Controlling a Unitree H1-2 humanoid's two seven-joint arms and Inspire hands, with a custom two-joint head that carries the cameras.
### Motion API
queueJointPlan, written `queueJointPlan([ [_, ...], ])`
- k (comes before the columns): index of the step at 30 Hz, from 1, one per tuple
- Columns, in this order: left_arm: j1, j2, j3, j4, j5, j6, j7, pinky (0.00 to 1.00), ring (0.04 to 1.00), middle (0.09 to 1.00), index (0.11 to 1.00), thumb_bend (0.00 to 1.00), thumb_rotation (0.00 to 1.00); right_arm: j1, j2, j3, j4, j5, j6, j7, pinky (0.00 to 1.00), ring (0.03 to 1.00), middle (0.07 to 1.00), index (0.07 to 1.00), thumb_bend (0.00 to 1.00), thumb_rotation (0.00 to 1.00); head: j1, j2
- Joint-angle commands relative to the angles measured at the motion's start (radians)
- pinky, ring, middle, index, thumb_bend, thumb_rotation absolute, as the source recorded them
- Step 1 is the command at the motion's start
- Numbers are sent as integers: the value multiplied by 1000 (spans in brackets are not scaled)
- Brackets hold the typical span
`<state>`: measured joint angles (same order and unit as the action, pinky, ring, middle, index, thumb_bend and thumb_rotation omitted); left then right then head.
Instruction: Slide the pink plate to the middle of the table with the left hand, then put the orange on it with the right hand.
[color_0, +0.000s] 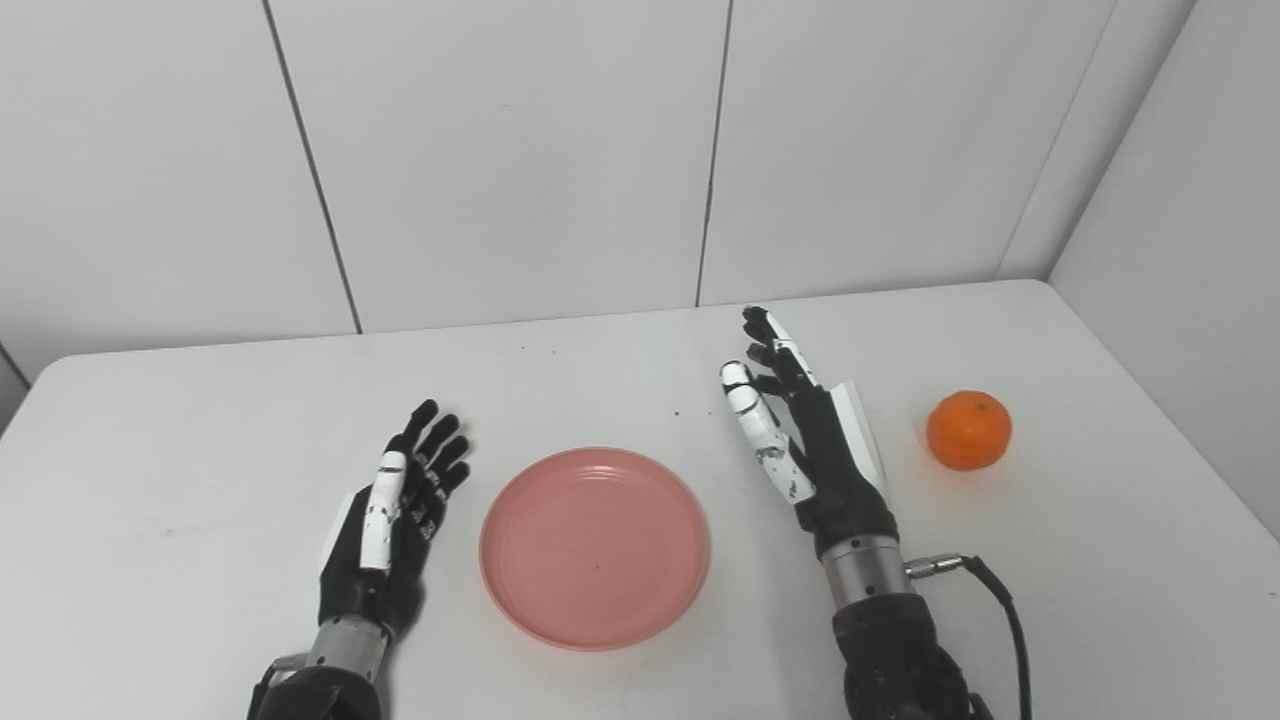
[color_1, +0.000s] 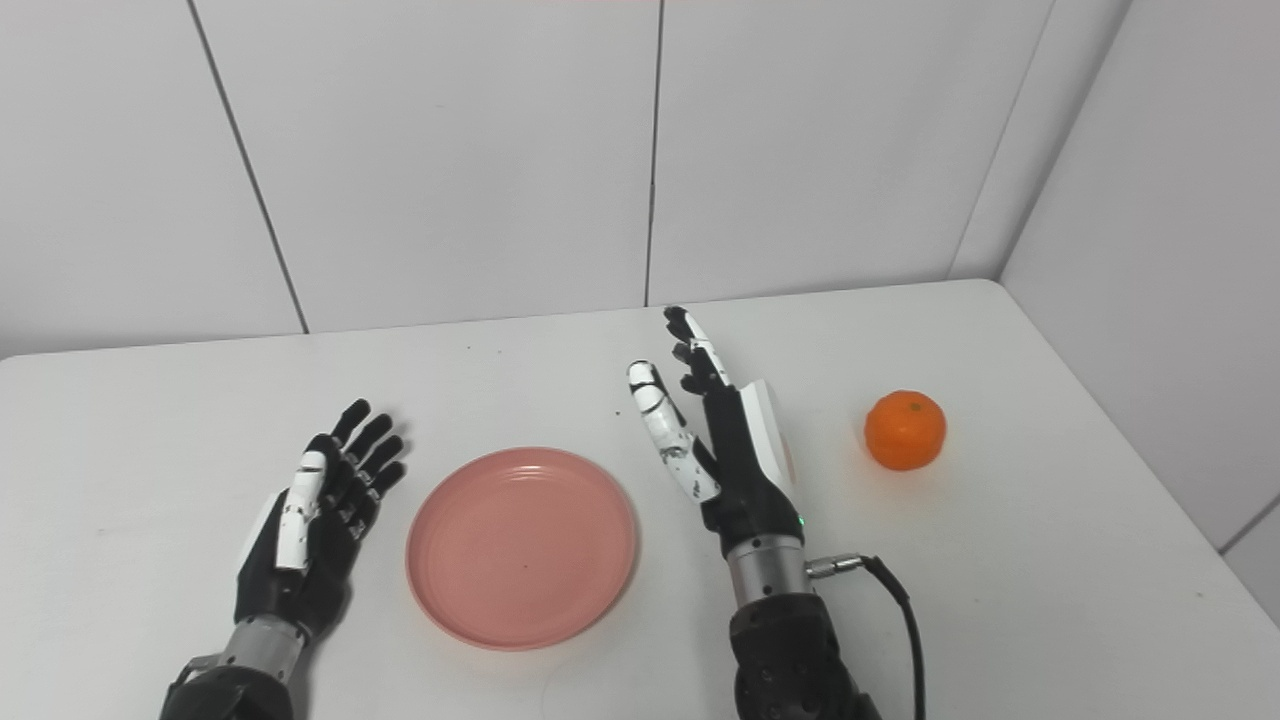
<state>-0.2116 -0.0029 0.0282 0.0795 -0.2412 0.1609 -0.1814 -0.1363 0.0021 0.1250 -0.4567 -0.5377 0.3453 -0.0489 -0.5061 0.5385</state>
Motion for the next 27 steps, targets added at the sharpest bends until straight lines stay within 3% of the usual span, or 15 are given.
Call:
queueJointPlan([
  [1, 27, 20, 12, 51, -13, 16, -8, 943, 933, 944, 939, 337, 1000, -45, -6, -1, -50, -63, 14, -4, 839, 895, 916, 911, 486, 1000, -14, -7],
  [5, 25, 25, 21, 68, -41, 25, -22, 951, 939, 952, 943, 326, 1000, -53, -41, -18, -69, -137, 0, -9, 837, 895, 919, 915, 501, 969, -39, -30],
  [9, 25, 31, 24, 79, -63, 23, -36, 976, 957, 969, 962, 305, 1000, -51, -83, -52, -81, -181, -20, -25, 863, 919, 946, 943, 541, 862, -68, -50],
  [15, 24, 44, 24, 81, -72, 41, -42, 996, 977, 988, 982, 300, 1000, -60, -149, -110, -85, -255, -9, -28, 854, 919, 943, 941, 609, 665, -102, -74],
  [18, 25, 45, 25, 74, -78, 61, -38, 1000, 980, 992, 985, 297, 1000, -70, -176, -143, -84, -287, 34, 3, 836, 908, 935, 919, 671, 546, -132, -95],
  [21, 19, 44, 31, 89, -92, 63, -40, 1000, 986, 999, 995, 294, 1000, -81, -208, -178, -56, -296, 32, 4, 797, 882, 917, 901, 777, 427, -142, -101],
  [27, 1, 60, 34, 154, -108, 14, -78, 1000, 995, 1000, 1000, 310, 1000, -87, -234, -227, -23, -302, 52, 3, 796, 891, 932, 922, 848, 402, -172, -116],
])
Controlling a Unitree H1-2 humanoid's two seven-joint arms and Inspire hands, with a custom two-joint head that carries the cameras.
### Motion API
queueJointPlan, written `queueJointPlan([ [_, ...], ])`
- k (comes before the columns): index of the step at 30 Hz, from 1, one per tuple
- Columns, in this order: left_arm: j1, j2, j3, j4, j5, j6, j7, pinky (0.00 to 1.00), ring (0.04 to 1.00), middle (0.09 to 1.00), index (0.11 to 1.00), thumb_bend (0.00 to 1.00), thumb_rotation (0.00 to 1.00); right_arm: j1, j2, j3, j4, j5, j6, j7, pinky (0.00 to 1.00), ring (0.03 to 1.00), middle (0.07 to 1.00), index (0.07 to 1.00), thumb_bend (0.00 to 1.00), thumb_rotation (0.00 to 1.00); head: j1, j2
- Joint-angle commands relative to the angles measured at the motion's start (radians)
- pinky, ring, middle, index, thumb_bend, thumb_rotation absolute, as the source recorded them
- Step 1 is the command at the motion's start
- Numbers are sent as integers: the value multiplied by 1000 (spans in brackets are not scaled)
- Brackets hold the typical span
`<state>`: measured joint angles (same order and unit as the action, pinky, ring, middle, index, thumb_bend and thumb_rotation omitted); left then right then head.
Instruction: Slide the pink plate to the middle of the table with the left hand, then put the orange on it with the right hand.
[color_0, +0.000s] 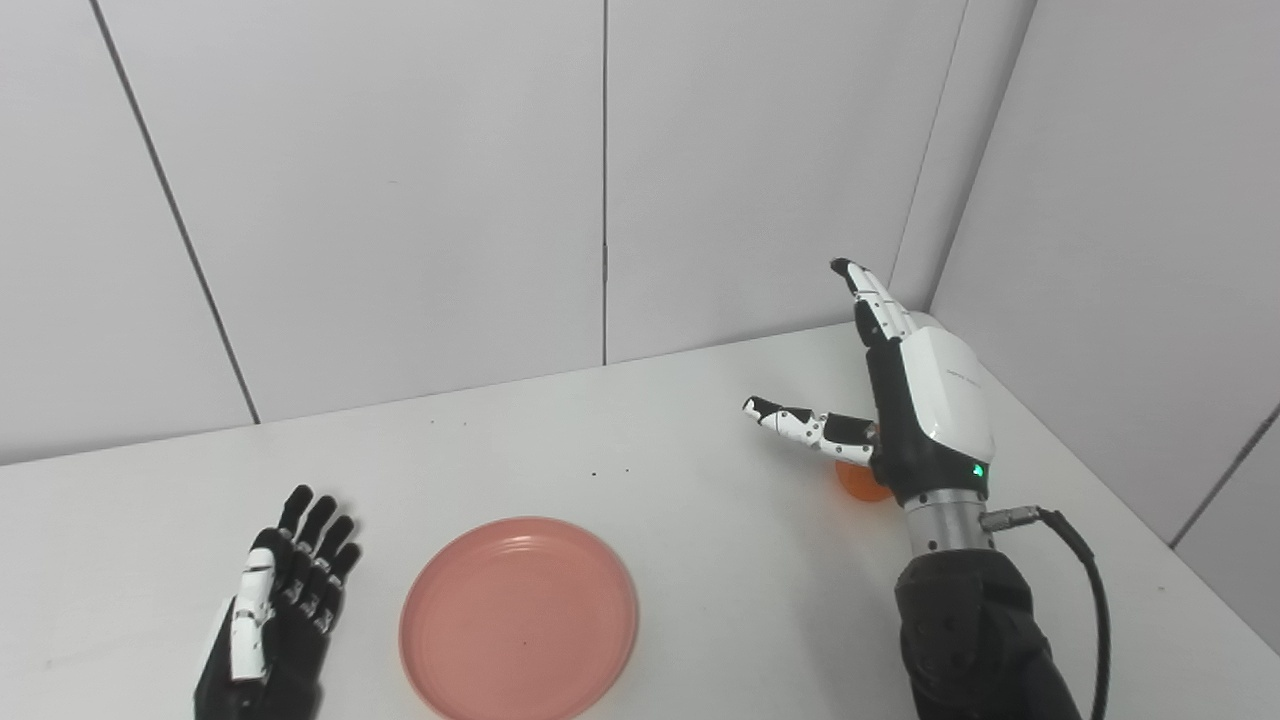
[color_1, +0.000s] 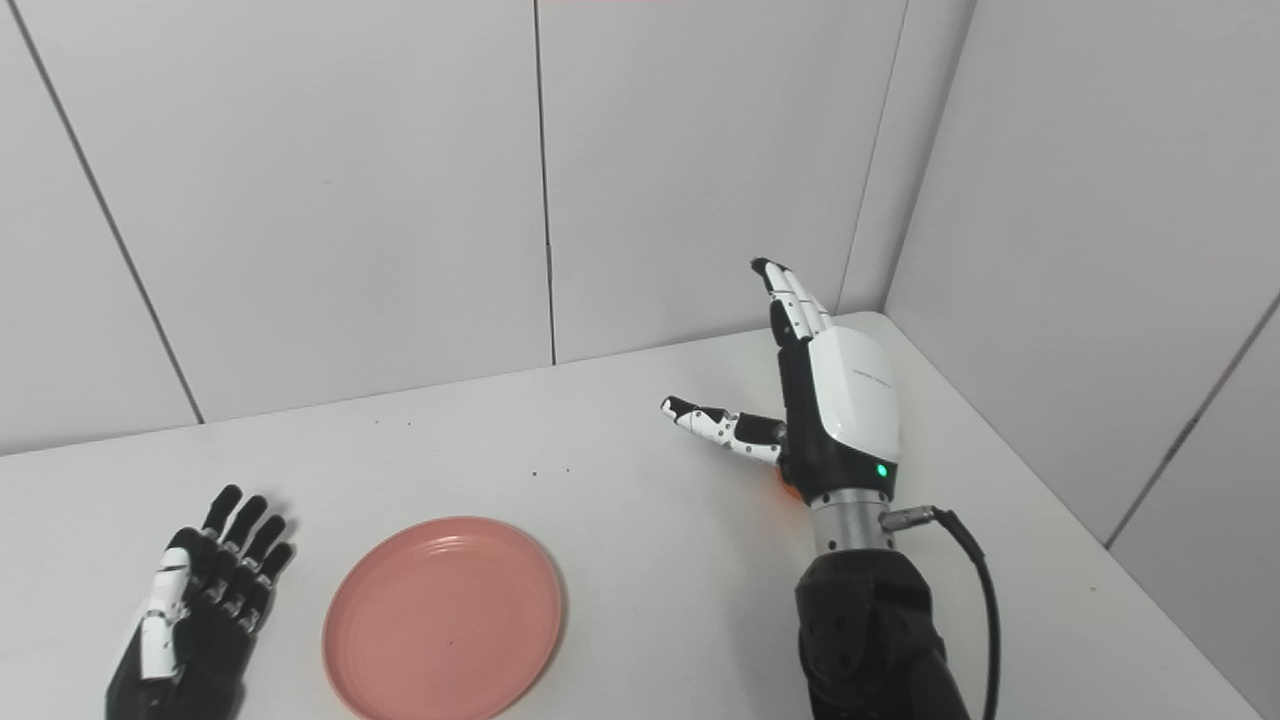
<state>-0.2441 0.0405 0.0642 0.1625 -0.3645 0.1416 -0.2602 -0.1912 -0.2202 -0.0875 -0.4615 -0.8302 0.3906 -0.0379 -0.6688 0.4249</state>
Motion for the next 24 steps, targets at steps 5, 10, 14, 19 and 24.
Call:
queueJointPlan([
  [5, 20, 32, -1, 122, 12, -12, -29, 1000, 994, 1000, 1000, 330, 1000, -34, -27, -48, 3, -5, 20, -7, 795, 899, 944, 934, 868, 346, -25, -4],
  [10, 14, 37, 6, 140, 2, -16, -41, 1000, 998, 1000, 999, 351, 1000, -32, -39, -69, 16, -1, 38, 12, 799, 908, 952, 944, 875, 327, -36, -1],
  [14, 14, 39, 8, 137, 5, -15, -45, 1000, 992, 1000, 996, 362, 1000, -23, -57, -75, 36, -10, 53, 32, 788, 907, 958, 955, 880, 350, -38, 3],
  [19, 13, 40, 11, 143, -1, -15, -52, 990, 986, 999, 991, 373, 1000, -17, -76, -81, 59, -4, 74, 64, 795, 917, 969, 969, 890, 391, -38, 3],
  [24, 19, 42, 7, 123, 6, -5, -44, 969, 971, 988, 973, 384, 1000, -19, -75, -92, 88, -6, 78, 94, 788, 906, 962, 966, 910, 418, -24, 27],
])
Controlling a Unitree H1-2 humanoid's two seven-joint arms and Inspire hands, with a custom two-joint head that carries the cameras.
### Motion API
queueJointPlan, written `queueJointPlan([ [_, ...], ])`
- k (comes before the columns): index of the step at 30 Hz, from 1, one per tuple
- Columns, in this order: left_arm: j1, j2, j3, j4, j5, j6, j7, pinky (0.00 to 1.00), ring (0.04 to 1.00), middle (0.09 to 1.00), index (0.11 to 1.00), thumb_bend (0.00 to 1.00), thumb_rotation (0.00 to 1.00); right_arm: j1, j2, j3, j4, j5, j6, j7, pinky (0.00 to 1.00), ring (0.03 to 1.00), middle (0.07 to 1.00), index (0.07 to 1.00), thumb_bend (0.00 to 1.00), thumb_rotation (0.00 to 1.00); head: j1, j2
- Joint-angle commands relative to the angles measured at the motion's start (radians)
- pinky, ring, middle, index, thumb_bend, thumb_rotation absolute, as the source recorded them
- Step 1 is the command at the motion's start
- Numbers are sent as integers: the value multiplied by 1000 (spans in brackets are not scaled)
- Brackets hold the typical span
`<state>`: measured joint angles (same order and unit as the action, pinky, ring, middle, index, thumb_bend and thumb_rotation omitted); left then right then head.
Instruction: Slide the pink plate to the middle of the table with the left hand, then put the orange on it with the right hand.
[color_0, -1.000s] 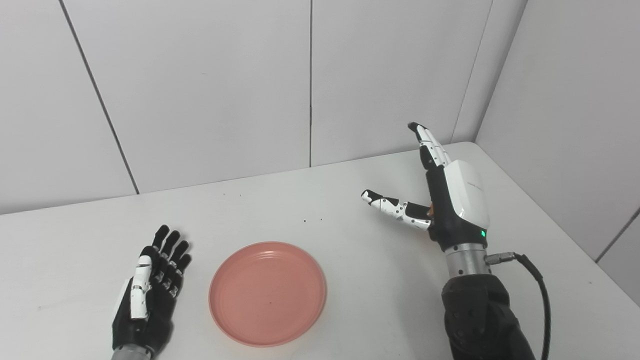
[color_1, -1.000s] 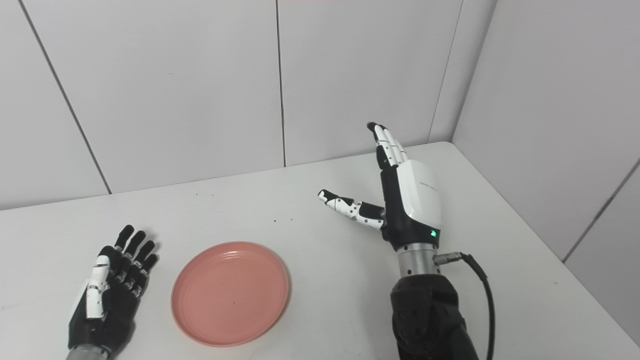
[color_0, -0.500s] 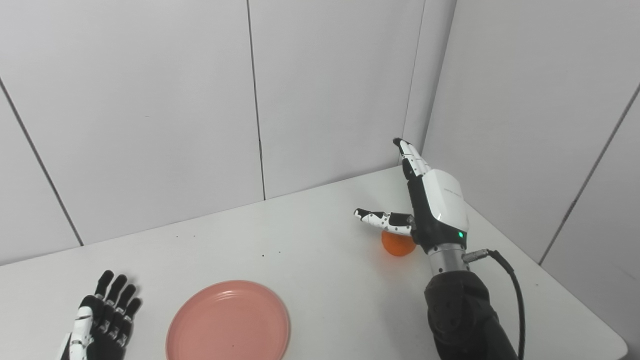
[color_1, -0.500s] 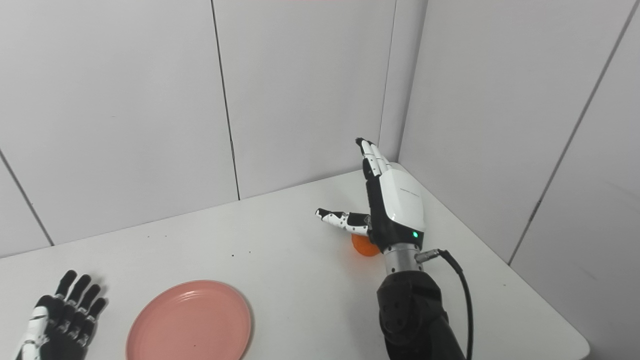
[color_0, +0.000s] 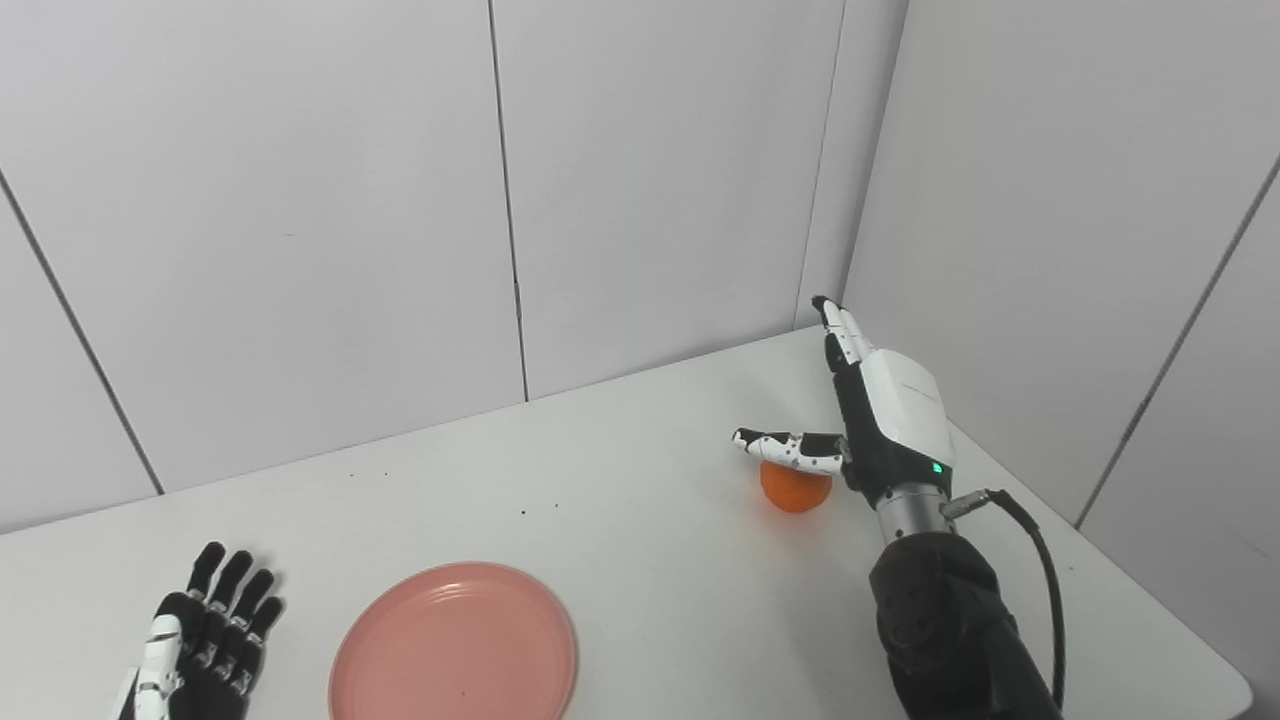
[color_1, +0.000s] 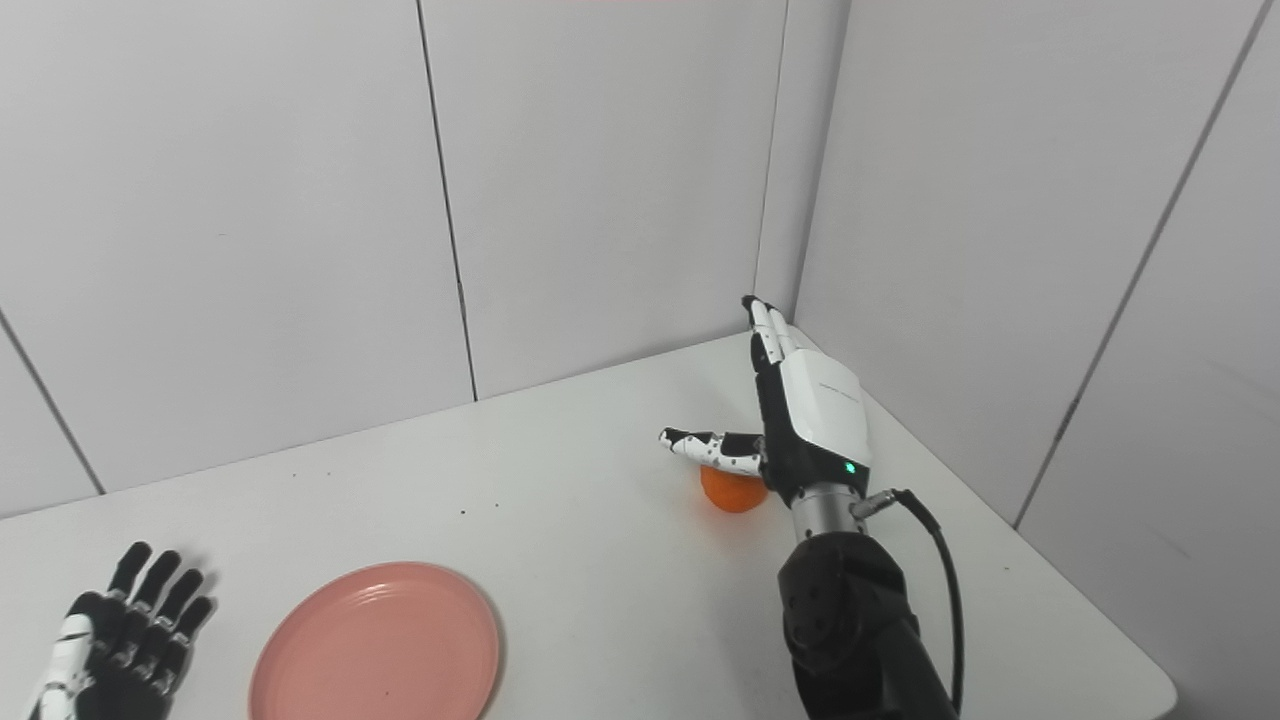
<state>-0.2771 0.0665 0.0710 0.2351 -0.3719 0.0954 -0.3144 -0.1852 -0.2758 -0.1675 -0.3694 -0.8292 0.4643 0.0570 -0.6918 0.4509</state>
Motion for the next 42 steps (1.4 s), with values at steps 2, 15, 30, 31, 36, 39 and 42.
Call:
queueJointPlan([
  [2, 53, 16, 0, 44, 13, 46, 13, 964, 967, 984, 970, 391, 1000, -27, -19, -15, 11, -7, 4, 10, 794, 906, 960, 963, 916, 431, 2, 4],
  [15, 65, 3, 8, -30, 1, 115, 45, 966, 965, 982, 971, 356, 1000, -44, -15, -12, 87, -28, 5, 79, 773, 898, 953, 954, 925, 453, 22, 38],
  [30, 76, -17, 0, -158, -4, 225, 121, 978, 957, 968, 961, 312, 1000, -56, -40, -33, 99, -14, 5, 113, 784, 908, 957, 955, 925, 438, 45, 129],
  [31, 75, -18, 1, -157, -6, 224, 121, 977, 956, 967, 959, 312, 1000, -56, -40, -37, 98, -14, 5, 116, 782, 907, 957, 955, 924, 437, 49, 132],
  [36, 72, -13, 0, -145, -15, 212, 107, 983, 957, 966, 960, 321, 1000, -55, -40, -46, 96, -22, 5, 123, 782, 904, 954, 953, 918, 443, 57, 149],
  [39, 71, -9, -7, -149, -9, 208, 103, 983, 956, 966, 961, 319, 1000, -59, -40, -52, 100, -34, 5, 131, 780, 899, 949, 950, 919, 450, 61, 156],
  [42, 73, -10, -9, -157, -7, 211, 107, 976, 952, 963, 960, 320, 1000, -60, -44, -56, 103, -30, 5, 134, 774, 896, 945, 949, 920, 450, 71, 167],
])
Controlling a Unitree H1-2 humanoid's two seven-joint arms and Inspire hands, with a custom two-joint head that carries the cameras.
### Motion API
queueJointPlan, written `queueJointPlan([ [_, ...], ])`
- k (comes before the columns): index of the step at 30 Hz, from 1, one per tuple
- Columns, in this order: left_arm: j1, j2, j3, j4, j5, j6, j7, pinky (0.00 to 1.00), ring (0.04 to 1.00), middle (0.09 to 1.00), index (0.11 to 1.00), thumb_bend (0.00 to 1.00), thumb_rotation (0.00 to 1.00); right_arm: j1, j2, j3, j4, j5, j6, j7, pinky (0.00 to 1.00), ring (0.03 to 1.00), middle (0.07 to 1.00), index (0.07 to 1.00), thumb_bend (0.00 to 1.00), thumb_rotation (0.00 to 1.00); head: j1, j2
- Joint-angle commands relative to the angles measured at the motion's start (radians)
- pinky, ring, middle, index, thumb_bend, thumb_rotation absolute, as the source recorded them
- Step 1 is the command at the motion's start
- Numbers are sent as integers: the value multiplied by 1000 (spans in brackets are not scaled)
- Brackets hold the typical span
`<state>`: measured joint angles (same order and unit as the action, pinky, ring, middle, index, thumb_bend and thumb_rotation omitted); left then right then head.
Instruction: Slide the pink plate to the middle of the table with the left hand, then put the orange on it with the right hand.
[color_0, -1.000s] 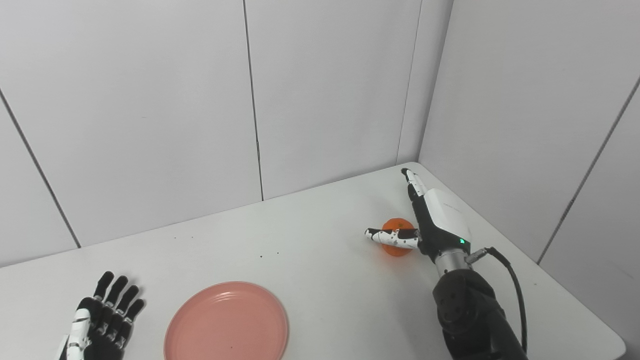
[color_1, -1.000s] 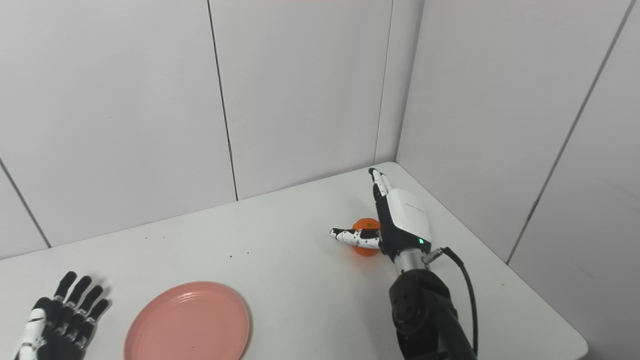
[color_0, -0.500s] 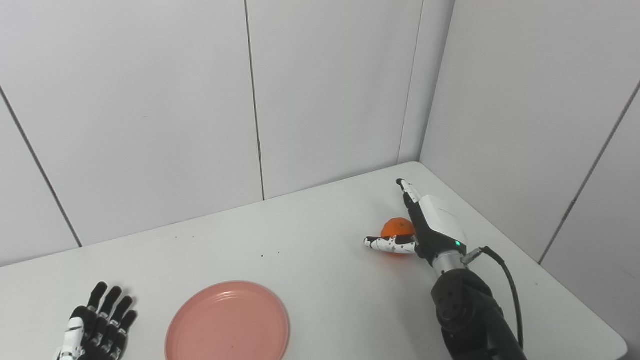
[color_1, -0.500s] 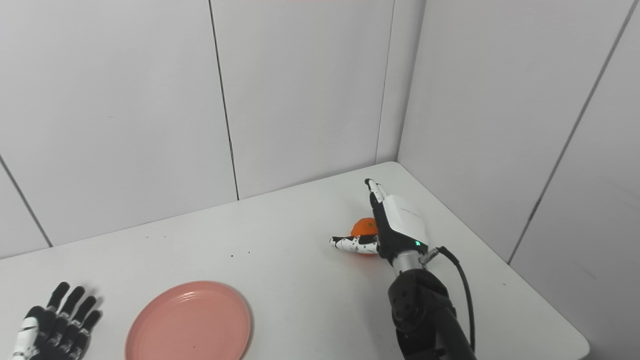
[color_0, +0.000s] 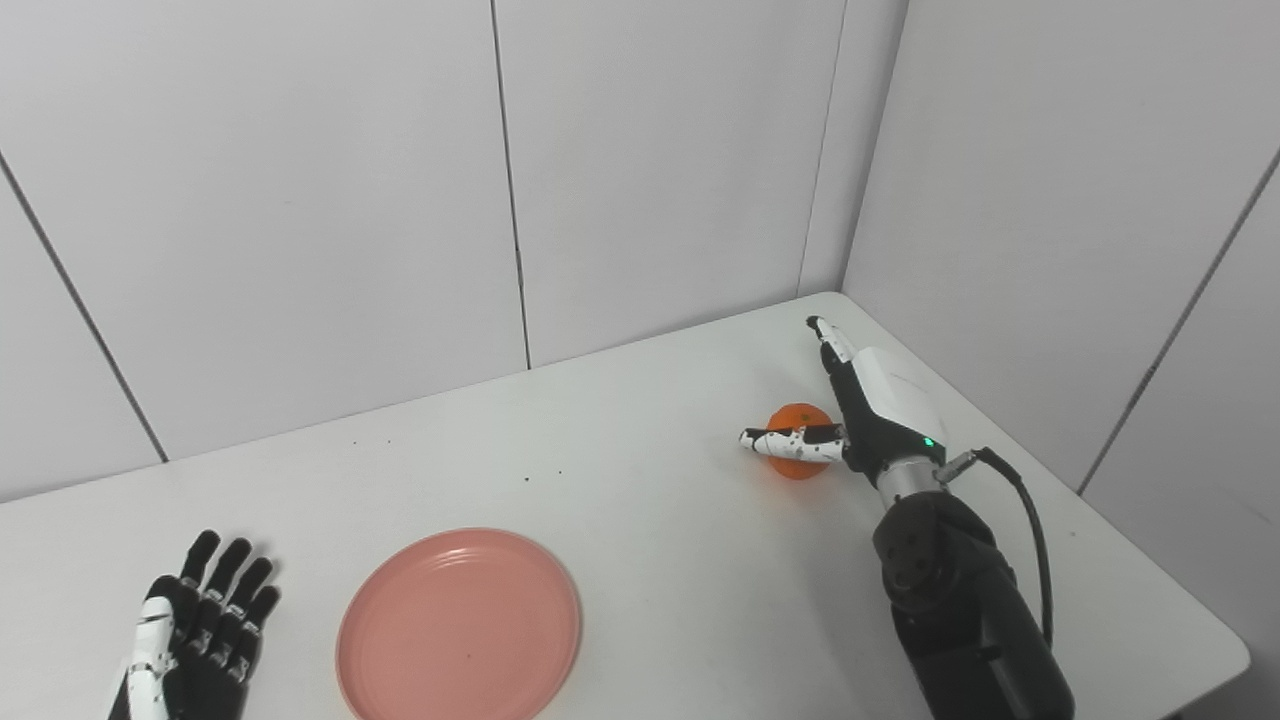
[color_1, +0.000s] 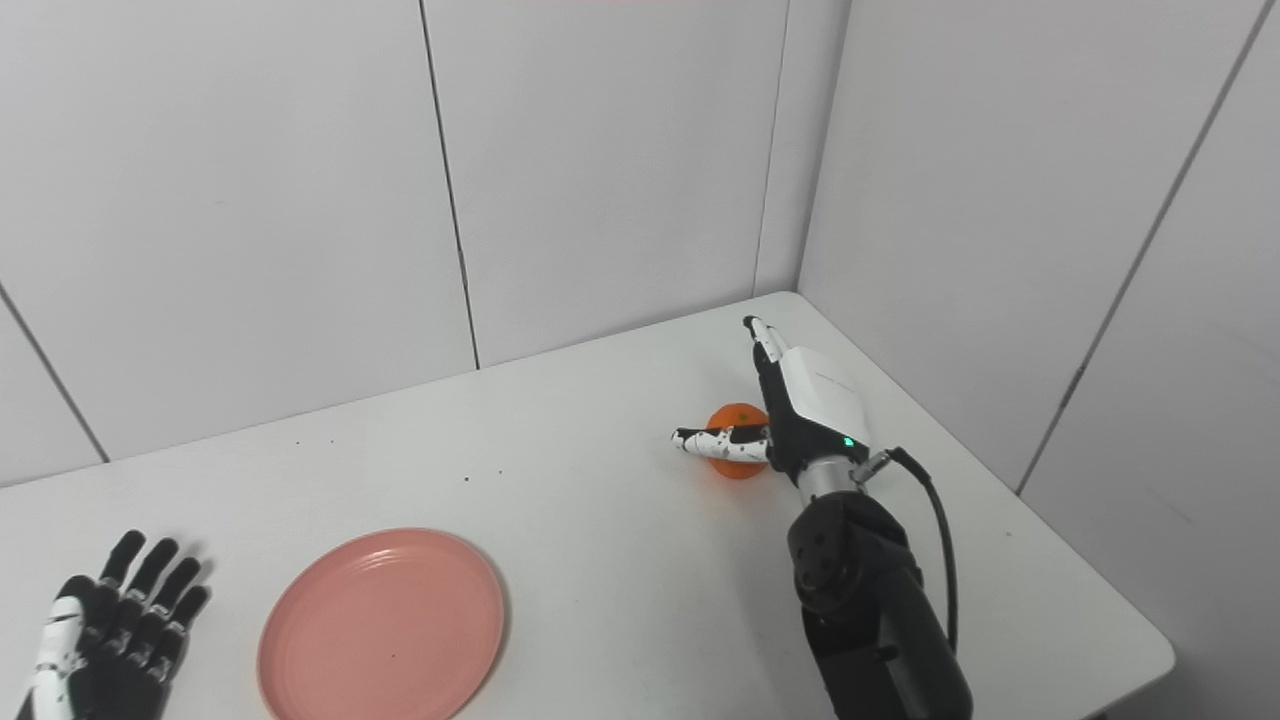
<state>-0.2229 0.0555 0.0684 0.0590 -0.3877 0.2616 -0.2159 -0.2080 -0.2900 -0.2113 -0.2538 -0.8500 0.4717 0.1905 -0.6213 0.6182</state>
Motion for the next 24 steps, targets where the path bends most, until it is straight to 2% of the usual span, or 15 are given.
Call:
queueJointPlan([
  [1, 19, 0, -6, 18, 7, 44, 9, 976, 951, 962, 958, 319, 1000, -37, -30, -13, -12, -8, -2, 3, 777, 900, 947, 950, 919, 449, 1, 0],
  [5, 23, -2, -5, 17, 2, 40, 6, 968, 946, 958, 954, 333, 1000, -36, -30, -21, -16, -15, -2, 15, 777, 901, 946, 950, 921, 453, 9, 9],
  [24, 31, -6, -12, 2, 11, 49, 17, 974, 955, 969, 965, 343, 1000, -46, -25, -24, 22, -23, -2, 65, 770, 881, 923, 932, 935, 441, 26, 4],
])
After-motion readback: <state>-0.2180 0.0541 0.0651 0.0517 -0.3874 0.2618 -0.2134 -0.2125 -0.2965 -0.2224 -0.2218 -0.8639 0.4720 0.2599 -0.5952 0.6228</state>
